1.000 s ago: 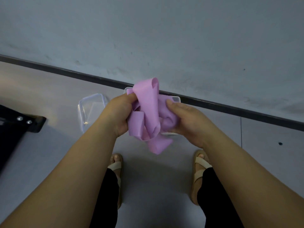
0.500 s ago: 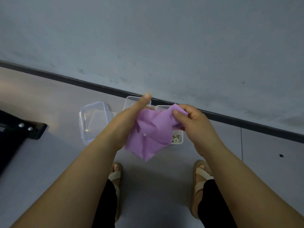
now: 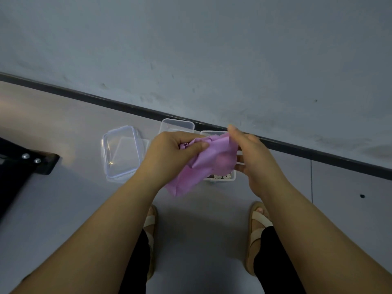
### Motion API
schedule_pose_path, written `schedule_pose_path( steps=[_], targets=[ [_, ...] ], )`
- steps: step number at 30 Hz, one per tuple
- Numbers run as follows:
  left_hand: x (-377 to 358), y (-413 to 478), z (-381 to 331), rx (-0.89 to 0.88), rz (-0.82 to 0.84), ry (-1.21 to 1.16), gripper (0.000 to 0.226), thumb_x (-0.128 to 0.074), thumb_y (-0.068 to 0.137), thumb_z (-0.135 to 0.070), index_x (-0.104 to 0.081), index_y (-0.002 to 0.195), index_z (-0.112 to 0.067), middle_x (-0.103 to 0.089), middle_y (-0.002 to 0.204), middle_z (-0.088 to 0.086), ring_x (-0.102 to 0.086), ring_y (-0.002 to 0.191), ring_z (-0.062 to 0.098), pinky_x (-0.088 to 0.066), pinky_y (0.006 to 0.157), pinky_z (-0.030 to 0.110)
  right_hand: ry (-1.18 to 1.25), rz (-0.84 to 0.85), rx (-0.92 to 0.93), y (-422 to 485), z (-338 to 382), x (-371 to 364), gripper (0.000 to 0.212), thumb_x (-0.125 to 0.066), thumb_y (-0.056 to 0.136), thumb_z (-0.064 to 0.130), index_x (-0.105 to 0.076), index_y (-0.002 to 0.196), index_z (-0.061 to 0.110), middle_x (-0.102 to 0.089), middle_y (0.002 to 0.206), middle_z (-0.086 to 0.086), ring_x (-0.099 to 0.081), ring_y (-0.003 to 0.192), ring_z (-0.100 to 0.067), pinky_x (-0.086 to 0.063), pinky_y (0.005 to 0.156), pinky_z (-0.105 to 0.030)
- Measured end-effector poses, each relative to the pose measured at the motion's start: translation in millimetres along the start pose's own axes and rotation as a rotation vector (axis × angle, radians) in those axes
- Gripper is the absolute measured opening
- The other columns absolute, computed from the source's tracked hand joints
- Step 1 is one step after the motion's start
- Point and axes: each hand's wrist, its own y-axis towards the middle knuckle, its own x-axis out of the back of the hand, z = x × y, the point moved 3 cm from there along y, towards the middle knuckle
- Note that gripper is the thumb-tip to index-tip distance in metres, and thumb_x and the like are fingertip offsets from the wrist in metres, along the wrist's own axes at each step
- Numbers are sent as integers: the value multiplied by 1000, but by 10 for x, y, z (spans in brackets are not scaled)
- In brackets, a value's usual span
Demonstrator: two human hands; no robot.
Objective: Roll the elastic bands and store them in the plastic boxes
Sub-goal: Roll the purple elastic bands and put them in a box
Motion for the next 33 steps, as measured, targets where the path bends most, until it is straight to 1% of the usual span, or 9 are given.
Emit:
schedule_pose_path(
  steps=[2,5,8,14,21,25,28,31,33],
  targets=[
    [8,6,2,-16,-18,-37,24,-67,83,-23,-62,84,-46,-60,74,-26,-54,69,-21,-39,61,-3,-53,8,-10,-17,-13,-8,41,-57,83,52,-61,86,11,-60,83,2,-58,80,-17,-52,80,-37],
    [22,20,19,23,-54,-113,24,-66,84,-21,-64,77,-44,-60,72,-31,-54,68,-21,-39,59,-3,-86,28,-18,-9,-44,7,32,-61,86,36,-64,93,5,-63,79,-2,-57,75,-16,-51,68,-27],
    [39,22,53,102,-76,-245,17,-65,85,-25,-68,76,-39,-67,73,-22,-57,66,-13,-41,53,2,175,80,-102,12,-53,-4,13,-56,92,17,-62,88,6,-66,78,-6,-64,68,-17,-57,63,-24],
    [16,6,73,227,-63,-363,20,-63,86,-28,-72,68,-34,-70,81,-6,-61,82,17,-48,70,28,673,101,-210,62,-61,-40,13,-47,96,11,-56,97,1,-68,81,-14,-70,59,-19,-59,55,-29],
    [150,49,131,388,-203,-697,24,-51,91,-10,-63,72,-17,-67,57,-9,-53,53,8,-45,55,19,1037,-11,-276,149,33,213,14,-47,94,4,-59,87,-1,-65,56,-11,-64,44,-16,-51,41,-23],
    [139,55,199,485,-122,-618,19,-52,93,-17,-61,76,-17,-67,60,-7,-44,52,10,-29,40,15,792,-88,-164,141,55,224,8,-53,91,3,-61,89,2,-67,59,-6,-65,49,-13,-51,43,-22],
    [6,26,147,506,37,-533,22,-53,92,-36,-63,83,-19,-68,67,-7,-44,58,11,-31,45,18,607,-57,-140,42,50,74,9,-54,92,8,-59,86,4,-64,69,-6,-63,58,-12,-55,48,-26],
    [-97,2,66,340,99,-359,15,-62,84,-40,-63,89,-27,-66,83,-6,-55,70,11,-43,59,21,238,-44,-34,-44,49,-1,12,-56,92,20,-60,84,11,-62,77,-2,-60,71,-15,-56,60,-28],
    [-145,-8,41,190,90,-216,13,-72,78,-29,-64,88,-28,-66,82,-5,-58,71,8,-48,62,18,184,-10,11,-89,56,-33,13,-59,90,21,-61,82,11,-63,76,-2,-61,69,-14,-57,61,-29]
  ],
)
